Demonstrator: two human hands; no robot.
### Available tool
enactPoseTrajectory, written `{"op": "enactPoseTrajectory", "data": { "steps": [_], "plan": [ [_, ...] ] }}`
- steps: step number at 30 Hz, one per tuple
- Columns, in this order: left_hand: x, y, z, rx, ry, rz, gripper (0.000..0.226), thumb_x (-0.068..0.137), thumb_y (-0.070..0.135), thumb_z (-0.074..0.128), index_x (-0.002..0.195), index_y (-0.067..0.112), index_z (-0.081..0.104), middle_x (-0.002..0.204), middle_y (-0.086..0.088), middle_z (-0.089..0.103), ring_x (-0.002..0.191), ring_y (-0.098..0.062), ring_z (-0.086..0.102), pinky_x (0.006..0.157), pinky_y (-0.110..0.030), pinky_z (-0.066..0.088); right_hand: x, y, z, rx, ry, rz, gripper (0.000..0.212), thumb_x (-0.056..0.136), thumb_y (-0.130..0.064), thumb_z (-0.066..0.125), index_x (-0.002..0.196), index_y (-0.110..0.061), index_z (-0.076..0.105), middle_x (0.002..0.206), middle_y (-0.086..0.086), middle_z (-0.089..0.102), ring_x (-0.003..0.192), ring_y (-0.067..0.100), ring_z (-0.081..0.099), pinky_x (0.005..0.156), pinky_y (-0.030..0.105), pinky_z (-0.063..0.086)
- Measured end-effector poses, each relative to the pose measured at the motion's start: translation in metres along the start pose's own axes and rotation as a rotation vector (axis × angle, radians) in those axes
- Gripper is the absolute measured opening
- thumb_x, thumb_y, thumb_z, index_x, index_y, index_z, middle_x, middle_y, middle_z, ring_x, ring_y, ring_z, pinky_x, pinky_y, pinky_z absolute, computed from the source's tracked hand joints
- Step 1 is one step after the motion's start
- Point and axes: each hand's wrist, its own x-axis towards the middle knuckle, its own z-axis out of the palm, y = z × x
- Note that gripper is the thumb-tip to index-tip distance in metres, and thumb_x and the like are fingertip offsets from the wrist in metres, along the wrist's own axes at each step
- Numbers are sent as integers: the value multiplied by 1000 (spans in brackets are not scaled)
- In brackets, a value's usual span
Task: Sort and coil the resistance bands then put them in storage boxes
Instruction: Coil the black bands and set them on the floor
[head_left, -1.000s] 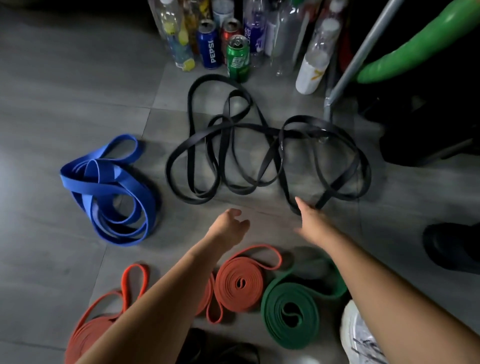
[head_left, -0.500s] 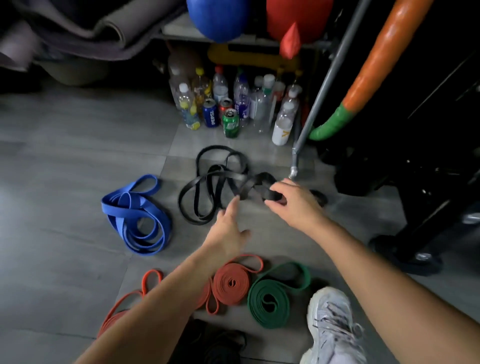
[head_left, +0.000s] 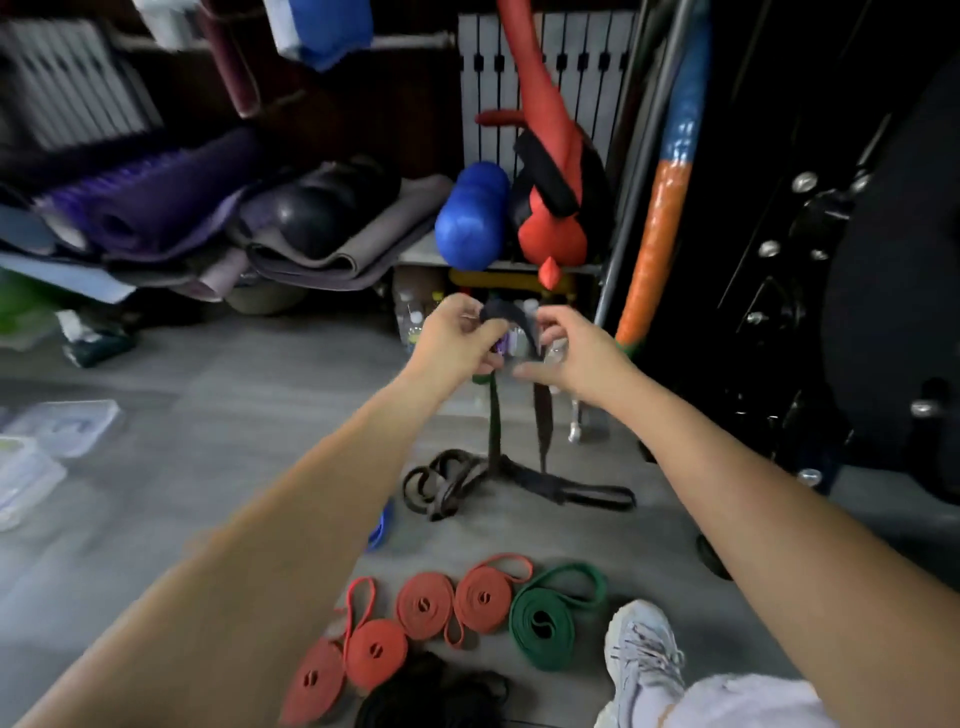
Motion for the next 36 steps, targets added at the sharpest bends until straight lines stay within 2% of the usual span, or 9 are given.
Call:
{"op": "enactPoseTrajectory", "data": {
  "steps": [3, 7, 10, 13, 16, 19, 23, 30, 36],
  "plan": [
    [-24, 33, -10, -70, -39, 24, 16, 86, 5, 62, 89, 13, 48, 85, -14, 62, 60, -21, 64, 68, -36, 56, -15, -15, 19, 84, -32, 28, 67, 63, -34, 85, 121, -22, 56, 110, -5, 60, 101, 13, 57, 90, 27, 44],
    [-49, 68, -32, -397, 15, 103, 12, 90, 6, 58, 93, 13, 49, 94, -13, 63, 59, -20, 67, 58, -26, 56, -33, -22, 49, 136, -76, 185, 33, 64, -47, 81, 90, -33, 67, 111, -4, 64, 102, 17, 61, 90, 33, 48],
    [-58, 91, -54, -528, 56, 150, 8, 91, 9, 58, 91, 14, 51, 82, -7, 68, 62, -21, 69, 58, -25, 55, -41, -27, 61, 156, -89, 247, 58, 67, -44, 81, 118, -27, 58, 125, 1, 57, 113, 21, 56, 95, 35, 47],
    [-65, 107, -67, -571, -12, 179, 6, 92, 10, 57, 88, 13, 53, 75, -5, 70, 60, -21, 69, 53, -23, 54, -41, -45, 63, 299, -123, 208, 86, 70, -30, 82, 142, -27, 35, 123, -5, 52, 112, 14, 52, 78, 14, 43],
    [-74, 119, -72, -588, -56, 203, 8, 91, 9, 58, 85, 13, 54, 82, -12, 67, 58, -21, 68, 51, -23, 54, -37, -67, 56, 183, -156, 160, 27, 71, -29, 82, 93, -22, 68, 86, -10, 64, 89, 16, 61, 63, 14, 41],
    [-79, 133, -83, -698, 27, 246, 11, 92, 6, 55, 84, 12, 51, 77, -11, 65, 56, -21, 67, 52, -25, 55, -35, -85, 38, 121, 7, 102, 25, 73, -28, 80, 65, -27, 56, 65, -12, 57, 67, 10, 55, 60, 23, 39],
    [-84, 157, -112, -709, 154, 316, 9, 95, 8, 50, 88, 13, 47, 81, -10, 61, 56, -20, 66, 54, -23, 54, -23, -130, -5, 431, 274, 0, 24, 79, -13, 74, 69, -18, 52, 58, -1, 54, 44, 10, 51, 50, 25, 47],
    [-111, 149, -117, -710, 25, 297, 6, 95, 1, 50, 89, 4, 50, 74, -9, 68, 66, -20, 70, 64, -29, 59, -27, -179, -47, 668, 373, -59, 10, 85, -9, 67, 87, -3, 60, 71, 4, 58, 51, 9, 54, 59, 21, 55],
    [-123, 149, -119, -731, 16, 276, 8, 93, -2, 51, 88, 3, 52, 70, -7, 69, 66, -18, 70, 69, -32, 59, -41, -205, -85, 823, 430, -217, 17, 86, -4, 64, 85, -20, 59, 77, -1, 62, 53, 3, 61, 57, 17, 53]
  ]
}}
